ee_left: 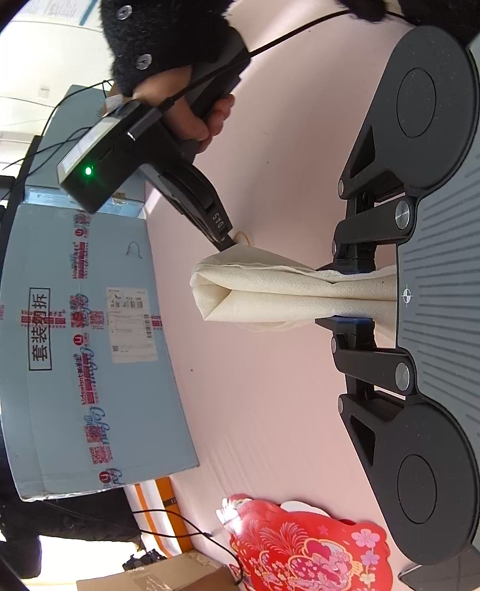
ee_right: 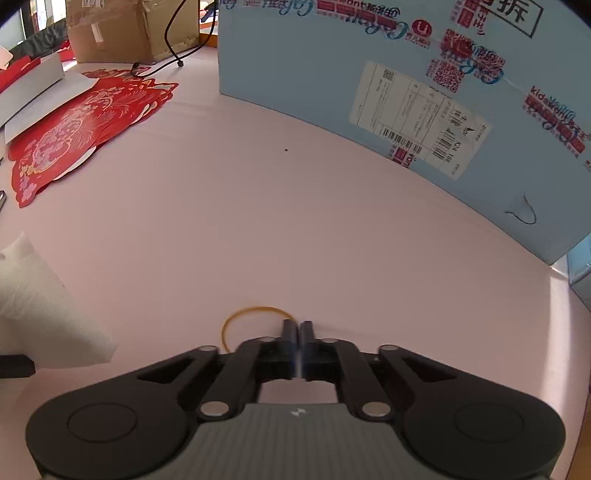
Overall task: Fold shopping bag
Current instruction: 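Pick up the orange rubber band with the right gripper while the left gripper holds the bag upright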
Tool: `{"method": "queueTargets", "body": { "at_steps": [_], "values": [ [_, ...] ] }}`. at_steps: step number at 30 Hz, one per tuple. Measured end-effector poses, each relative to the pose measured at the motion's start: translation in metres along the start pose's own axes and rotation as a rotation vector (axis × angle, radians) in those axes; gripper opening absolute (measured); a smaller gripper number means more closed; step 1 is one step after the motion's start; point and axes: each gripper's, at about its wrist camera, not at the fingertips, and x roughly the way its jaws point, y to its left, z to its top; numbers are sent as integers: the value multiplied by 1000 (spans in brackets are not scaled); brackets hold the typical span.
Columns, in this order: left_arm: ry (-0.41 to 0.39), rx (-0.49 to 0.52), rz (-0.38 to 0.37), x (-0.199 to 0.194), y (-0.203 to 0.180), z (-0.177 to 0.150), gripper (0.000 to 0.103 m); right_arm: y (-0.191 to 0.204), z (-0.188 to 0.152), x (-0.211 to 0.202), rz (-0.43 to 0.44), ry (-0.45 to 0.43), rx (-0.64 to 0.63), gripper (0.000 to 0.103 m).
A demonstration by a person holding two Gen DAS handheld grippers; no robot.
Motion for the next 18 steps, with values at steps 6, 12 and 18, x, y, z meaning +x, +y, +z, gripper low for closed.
{"method": "queueTargets", "body": {
  "at_steps": [6,12,18],
  "values": [
    [-13,72,-78,5,-7,7,17,-24,-37,-36,93,-64,284,0],
    [-12,201,-212,11,-40,24,18,-21,-83,-72,-14,-75,352,0],
    [15,358,-288,24,-85,37,18,-13,-120,-78,-160,-12,325,0]
  ]
}}
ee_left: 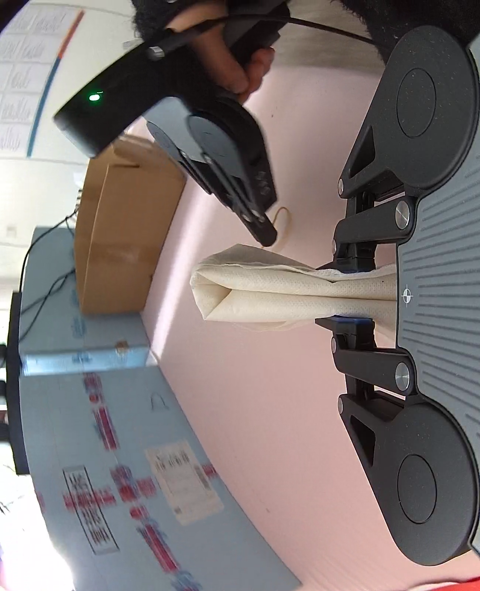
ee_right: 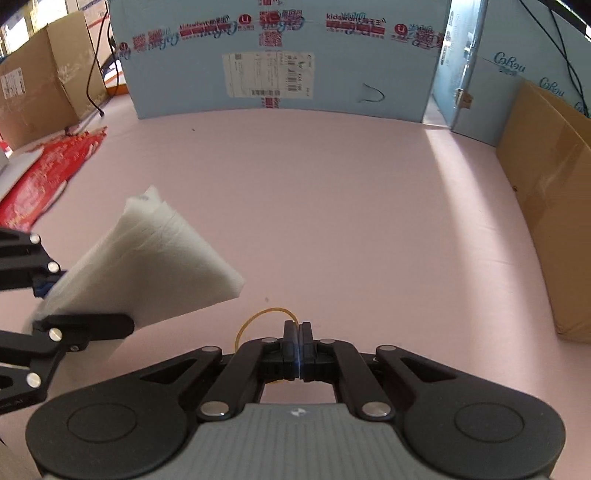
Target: Fold shopping bag
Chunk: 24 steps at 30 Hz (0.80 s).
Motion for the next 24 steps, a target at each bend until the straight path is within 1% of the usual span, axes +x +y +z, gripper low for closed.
{"method": "queueTargets", "body": {
  "at_steps": [2,3,5,6,8,10,11,13,17,19,22,24],
  "values": [
    [27,45,-12,10,-8,7,18,2,-5,0,-27,-4,-39,0],
    [47,63,-13,14,-11,8,19,2,-6,1,-27,-9,-45,0],
    [155,163,5,33,-24,6,19,-1,-9,2,-18,-17,-40,0],
    [186,194,13,39,-28,5,20,-5,-10,2,-11,-16,-26,1],
    [211,227,41,46,-34,5,20,-14,-15,-1,20,-21,7,1],
    [230,260,67,49,-40,7,20,-24,-21,-3,56,-23,39,8],
    [239,277,79,50,-44,8,20,-28,-24,-4,69,-23,51,10],
    [251,308,98,51,-49,8,20,-33,-26,-3,94,-24,58,17],
    [270,400,152,53,-60,6,20,-34,-22,0,119,2,29,18],
    [278,462,183,54,-67,5,20,-32,-19,1,119,26,-13,19],
    [284,533,214,56,-77,1,20,-21,-15,2,95,65,-125,18],
    [289,582,235,57,-84,-2,20,-19,-11,3,99,82,-140,18]
  ]
}}
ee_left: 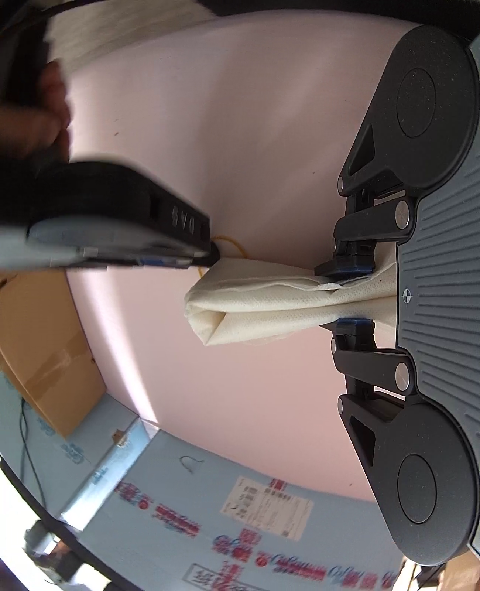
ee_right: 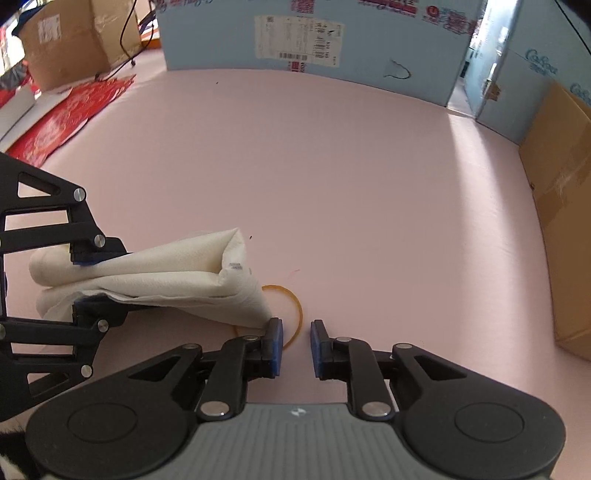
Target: Fold shopping bag
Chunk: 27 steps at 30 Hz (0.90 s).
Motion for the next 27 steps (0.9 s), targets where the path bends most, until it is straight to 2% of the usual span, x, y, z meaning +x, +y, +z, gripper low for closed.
{"method": "queueTargets", "body": {
  "at_steps": [2,3,4,8,14,19,23,27],
  "values": [
    [6,26,16,1,-5,2,19,-4,1,1,20,7,21,15],
    [8,33,19,1,-6,3,19,-10,0,0,44,2,62,10],
    [12,41,19,1,-6,4,18,-21,-2,0,89,-10,135,1],
    [19,58,13,2,-6,6,17,-69,-18,3,344,-61,489,1],
    [30,77,-23,2,-1,8,15,-99,-44,13,596,-129,767,1],
    [41,143,-48,3,0,11,15,-119,-70,44,891,-168,1058,1],
    [48,229,-63,3,-5,12,14,-121,-78,58,1074,-194,1124,1],
    [47,327,-64,3,-12,11,12,-121,-64,53,1111,-210,1056,2]
  ]
}}
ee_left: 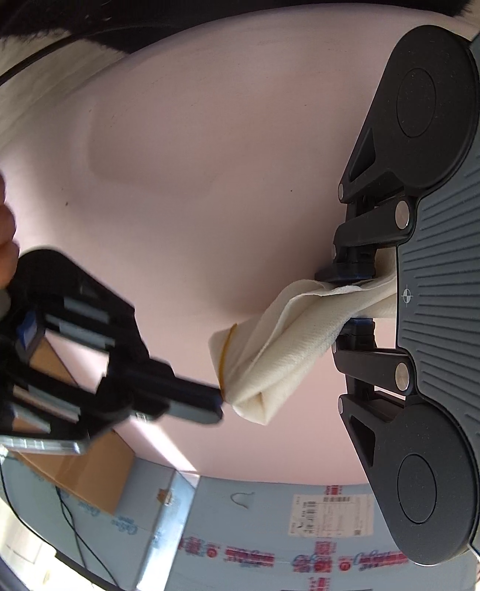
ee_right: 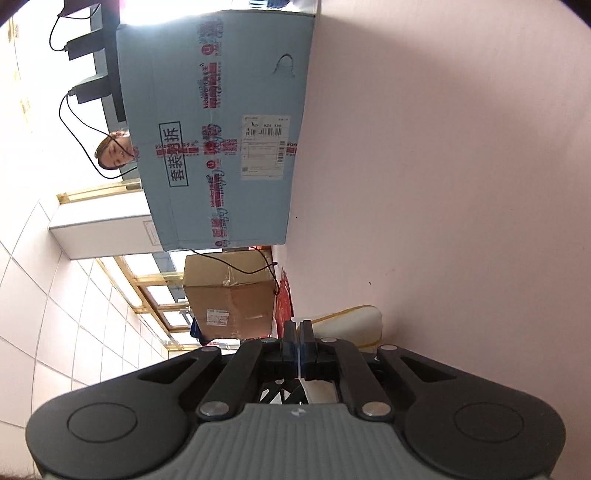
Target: Fold shopping bag
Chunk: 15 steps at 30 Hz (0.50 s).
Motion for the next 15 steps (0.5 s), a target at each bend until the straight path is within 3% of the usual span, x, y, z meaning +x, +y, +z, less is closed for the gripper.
{"method": "queueTargets", "body": {
  "at_steps": [3,5,8,10,13,15],
  "values": [
    [5,98,14,0,-7,1,12,17,3,9,32,74,-69,4],
    [-1,81,-6,-1,-1,0,12,31,5,19,-48,122,-141,5],
    [-8,62,-17,-2,4,-2,12,49,11,13,-196,79,-238,6],
    [-1,69,-16,-2,4,-1,12,58,12,-2,-318,17,-298,19],
    [12,79,-20,-2,7,1,12,68,7,1,-582,45,-432,26],
    [25,92,-23,-3,8,3,12,70,2,11,-699,80,-502,26]
  ]
}}
